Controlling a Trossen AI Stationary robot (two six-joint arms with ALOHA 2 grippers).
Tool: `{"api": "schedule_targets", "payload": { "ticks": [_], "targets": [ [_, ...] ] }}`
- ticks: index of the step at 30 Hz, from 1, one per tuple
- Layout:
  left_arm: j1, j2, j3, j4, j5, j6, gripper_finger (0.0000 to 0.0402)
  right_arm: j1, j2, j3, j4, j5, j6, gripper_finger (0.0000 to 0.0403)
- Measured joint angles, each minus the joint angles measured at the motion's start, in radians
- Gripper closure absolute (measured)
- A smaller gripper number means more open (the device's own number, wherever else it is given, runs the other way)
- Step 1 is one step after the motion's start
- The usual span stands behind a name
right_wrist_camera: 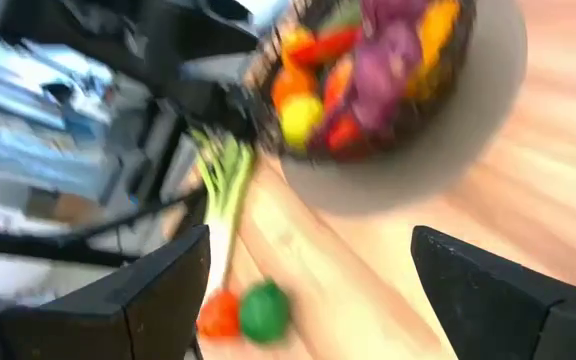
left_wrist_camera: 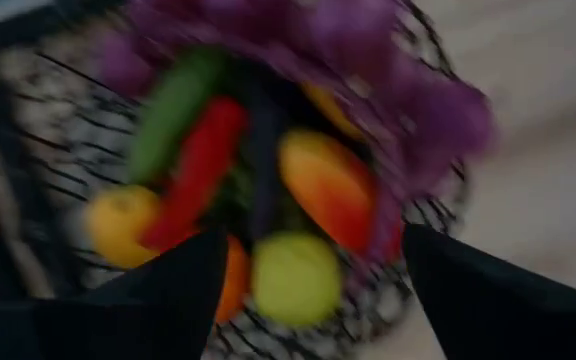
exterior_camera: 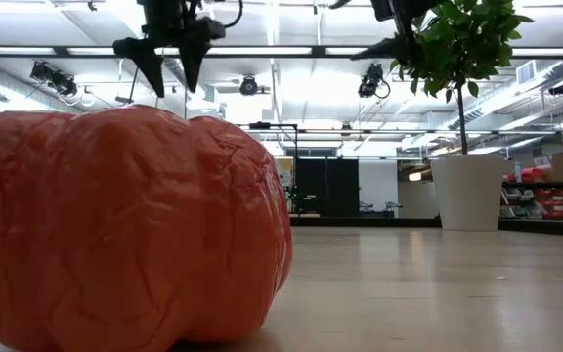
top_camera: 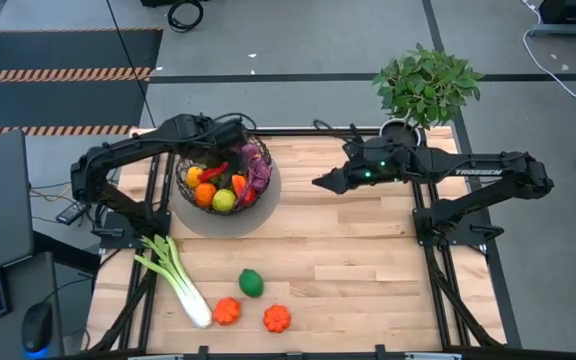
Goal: Build produce basket
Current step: Put the green lime into the black wire basket
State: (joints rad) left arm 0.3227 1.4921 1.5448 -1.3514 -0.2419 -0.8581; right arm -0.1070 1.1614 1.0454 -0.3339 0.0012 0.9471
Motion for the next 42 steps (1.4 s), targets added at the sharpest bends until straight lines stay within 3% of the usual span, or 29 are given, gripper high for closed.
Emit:
{"api": "schedule_targets", "payload": {
  "ticks": [4, 7, 11, 19, 24, 32, 42],
  "targets": [
    [-0.074, 0.000, 0.000, 0.002, 0.127, -0.012, 0.0072, 0.001, 0.000, 0.000, -0.135, -0.065, -0.010, 0.0055],
    [-0.163, 0.001, 0.000, 0.001, 0.168, -0.100, 0.0065, 0.002, 0.000, 0.000, -0.216, -0.095, -0.027, 0.0055],
    [-0.301, 0.003, 0.000, -0.004, 0.149, -0.326, 0.0063, 0.003, 0.000, 0.000, -0.267, -0.136, -0.073, 0.0055],
    [-0.572, 0.090, 0.001, 0.010, 0.105, -0.916, 0.0062, 0.040, 0.000, 0.000, -0.272, -0.182, -0.251, 0.0055],
    [-0.693, 0.193, 0.001, 0.061, 0.119, -1.146, 0.0062, 0.047, 0.001, 0.000, -0.283, -0.227, -0.347, 0.0055],
    [-0.764, 0.310, 0.000, 0.251, 0.157, -1.278, 0.0062, 0.048, 0.001, 0.000, -0.277, -0.237, -0.375, 0.0055],
    [-0.751, 0.356, 0.000, 0.319, 0.151, -1.304, 0.0062, 0.039, 0.001, 0.000, -0.288, -0.284, -0.405, 0.0055]
  ]
}}
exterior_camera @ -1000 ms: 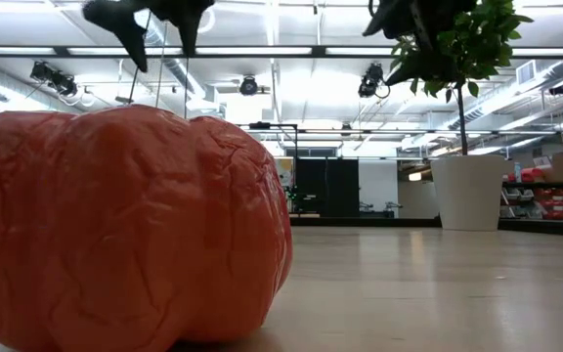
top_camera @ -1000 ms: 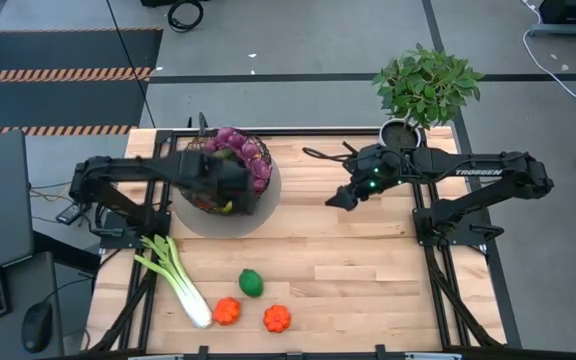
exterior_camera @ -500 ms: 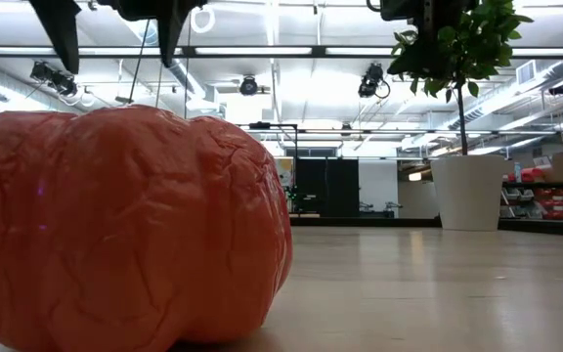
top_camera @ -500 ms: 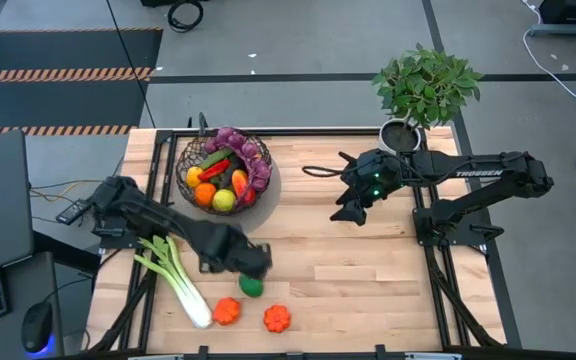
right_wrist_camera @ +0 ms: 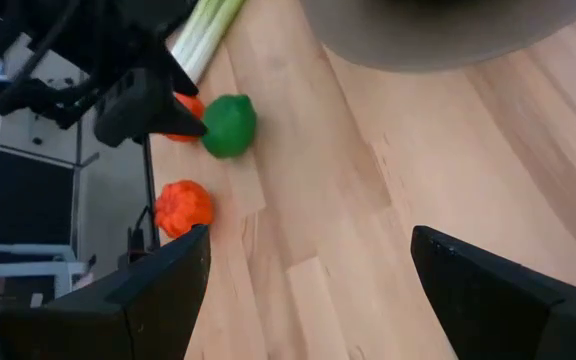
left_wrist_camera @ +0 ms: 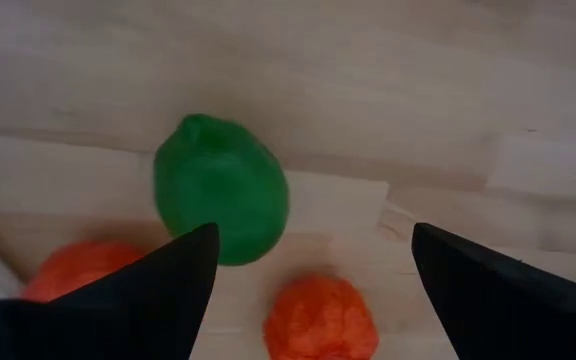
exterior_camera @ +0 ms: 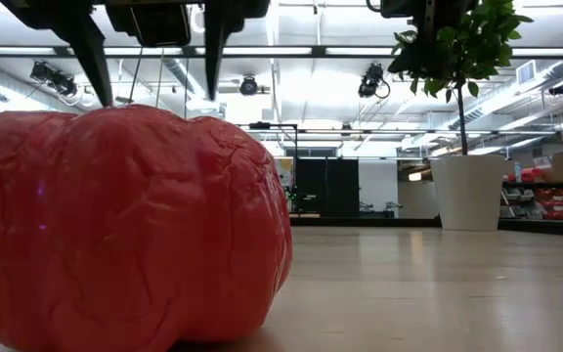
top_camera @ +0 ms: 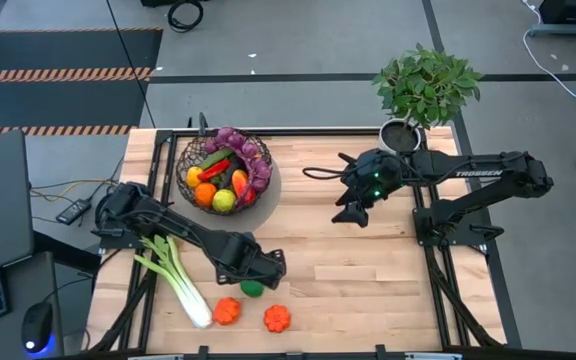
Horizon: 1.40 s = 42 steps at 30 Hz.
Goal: Build produce basket
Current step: Put the green lime into the black wire basket
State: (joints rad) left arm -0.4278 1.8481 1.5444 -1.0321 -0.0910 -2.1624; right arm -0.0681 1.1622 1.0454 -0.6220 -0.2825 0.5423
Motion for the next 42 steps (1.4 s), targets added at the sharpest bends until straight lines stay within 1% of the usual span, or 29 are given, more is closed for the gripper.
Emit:
{"api": "schedule_targets", "payload": {
  "ticks": [9, 14, 24, 28, 31, 35, 42],
  "targets": [
    [-0.002, 0.012, 0.001, 0.028, -0.001, 0.000, 0.0062, 0.011, 0.000, 0.000, -0.031, 0.000, -0.001, 0.0055],
    [-0.001, 0.033, 0.001, 0.030, 0.000, -0.030, 0.0062, 0.018, 0.000, 0.000, -0.037, -0.008, -0.002, 0.0055],
    [-0.010, 0.068, 0.000, -0.057, 0.019, -0.052, 0.0062, 0.028, 0.000, 0.000, -0.068, -0.031, -0.006, 0.0055],
    [-0.014, 0.081, 0.000, -0.060, 0.020, -0.055, 0.0062, 0.027, 0.000, 0.000, -0.089, -0.031, -0.020, 0.0055],
    [-0.015, 0.096, 0.000, -0.059, 0.029, -0.059, 0.0062, 0.028, 0.000, 0.000, -0.094, -0.031, -0.022, 0.0055],
    [-0.019, 0.122, 0.001, -0.052, 0.068, -0.060, 0.0062, 0.028, 0.000, 0.000, -0.094, -0.031, -0.021, 0.0055],
    [-0.021, 0.156, 0.001, -0.015, 0.071, -0.067, 0.0062, 0.028, 0.000, 0.000, -0.107, -0.031, -0.021, 0.0055]
  ]
}}
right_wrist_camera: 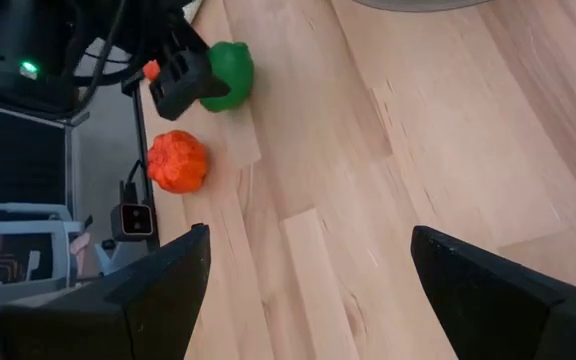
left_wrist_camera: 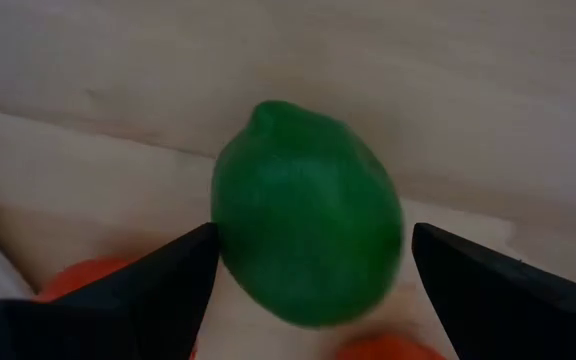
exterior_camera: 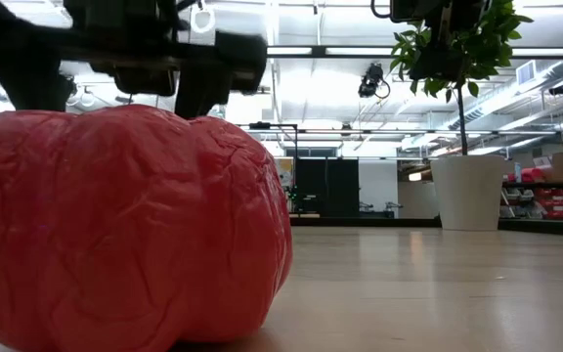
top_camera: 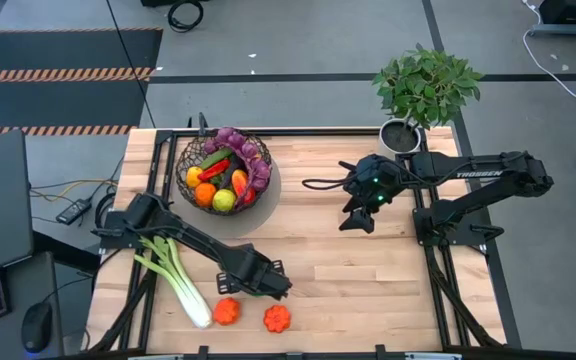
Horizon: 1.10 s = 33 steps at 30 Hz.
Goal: Build produce basket
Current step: Put the green lime into the black wire basket
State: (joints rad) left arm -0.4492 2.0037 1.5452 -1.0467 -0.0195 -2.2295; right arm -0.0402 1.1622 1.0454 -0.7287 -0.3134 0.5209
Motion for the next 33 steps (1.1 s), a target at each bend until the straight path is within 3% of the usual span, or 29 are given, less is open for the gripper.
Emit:
{"api": "schedule_targets", "payload": {
  "ticks": [19, 28, 33],
  "targets": [
    [0.016, 0.051, 0.001, 0.014, 0.051, 0.098, 0.0064, 0.000, 0.000, 0.000, -0.037, -0.003, -0.005, 0.0055],
    [0.044, 0.005, -0.002, 0.000, -0.004, 0.148, 0.0108, -0.028, 0.000, 0.000, -0.082, -0.001, -0.042, 0.0055],
    [0.066, -0.016, -0.002, 0.006, -0.012, 0.188, 0.0114, -0.058, -0.005, 0.000, -0.117, 0.002, -0.053, 0.0055]
  ]
}}
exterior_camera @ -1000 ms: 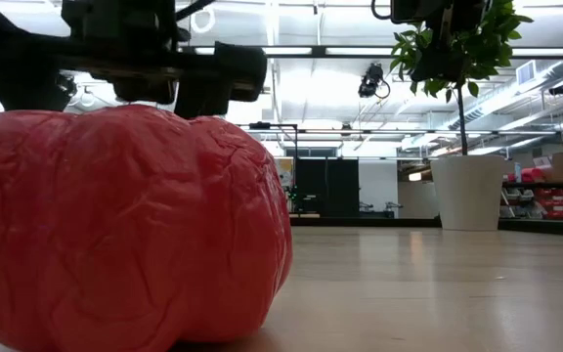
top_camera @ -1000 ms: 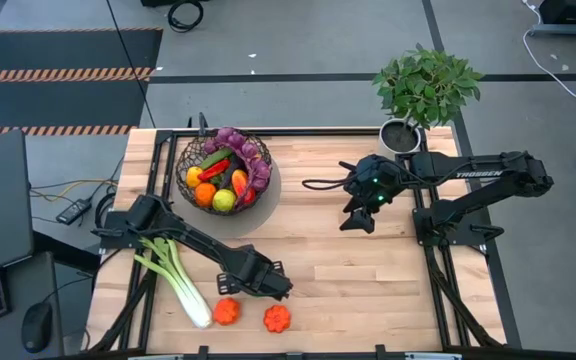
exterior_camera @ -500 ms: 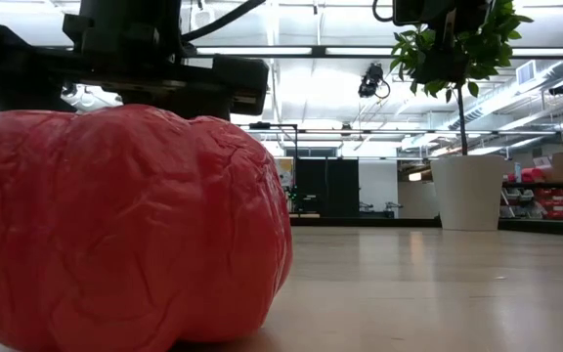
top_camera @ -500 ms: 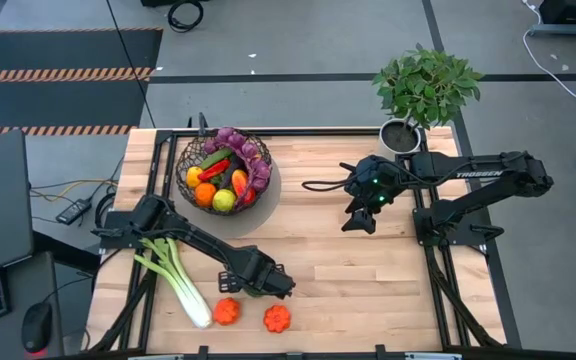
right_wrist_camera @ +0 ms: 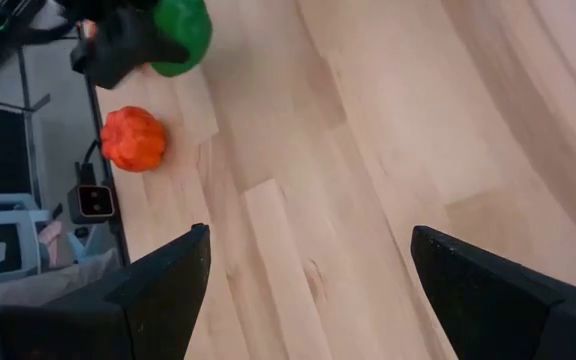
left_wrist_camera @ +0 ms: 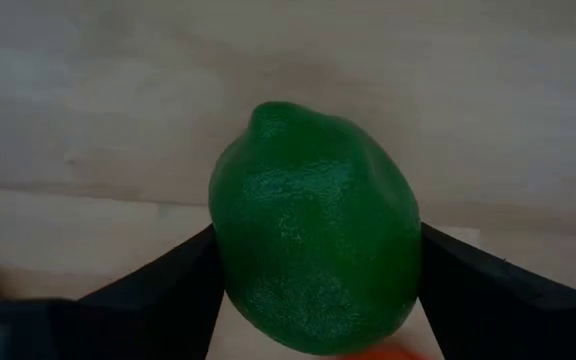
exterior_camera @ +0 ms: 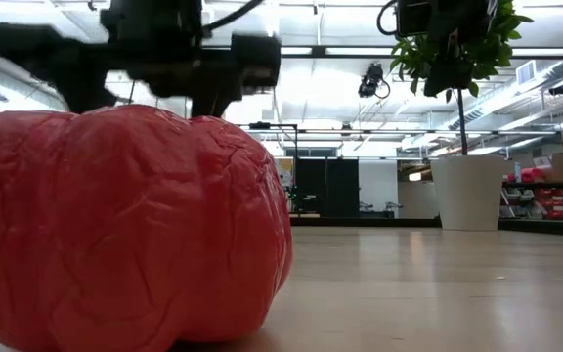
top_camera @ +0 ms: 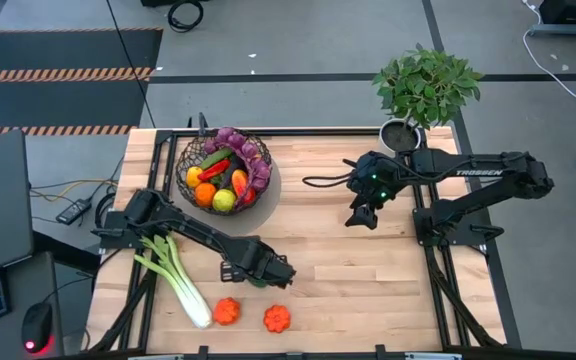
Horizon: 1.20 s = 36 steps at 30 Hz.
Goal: Build produce basket
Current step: Put the green lime into the black wire basket
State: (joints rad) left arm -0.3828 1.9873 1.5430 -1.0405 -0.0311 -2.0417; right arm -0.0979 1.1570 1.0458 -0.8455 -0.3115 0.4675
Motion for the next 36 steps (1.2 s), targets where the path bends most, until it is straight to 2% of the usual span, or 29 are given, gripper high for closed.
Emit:
{"api": "schedule_targets", "payload": {
  "ticks": [5, 8, 13, 18, 27, 32, 36],
  "targets": [
    [0.045, -0.070, 0.058, -0.084, -0.108, 0.066, 0.0114, -0.027, -0.015, 0.000, -0.014, 0.003, 0.000, 0.0055],
    [0.089, -0.107, 0.138, -0.257, -0.183, 0.133, 0.0114, -0.042, -0.022, 0.000, -0.015, 0.004, 0.000, 0.0055],
    [0.200, -0.154, 0.272, -0.529, -0.284, 0.331, 0.0113, -0.056, -0.022, 0.000, -0.016, 0.004, 0.016, 0.0055],
    [0.356, -0.214, 0.284, -0.537, -0.309, 0.614, 0.0113, -0.056, -0.022, 0.000, -0.007, 0.028, 0.068, 0.0055],
    [0.635, -0.228, 0.276, -0.530, -0.305, 1.029, 0.0106, -0.053, -0.022, 0.000, 0.003, 0.052, 0.162, 0.0055],
    [0.729, -0.241, 0.275, -0.530, -0.275, 1.182, 0.0086, -0.053, -0.022, 0.000, 0.005, 0.056, 0.194, 0.0055],
    [0.780, -0.285, 0.270, -0.533, -0.255, 1.225, 0.0084, -0.053, -0.022, 0.000, 0.006, 0.082, 0.206, 0.0055]
  ]
}}
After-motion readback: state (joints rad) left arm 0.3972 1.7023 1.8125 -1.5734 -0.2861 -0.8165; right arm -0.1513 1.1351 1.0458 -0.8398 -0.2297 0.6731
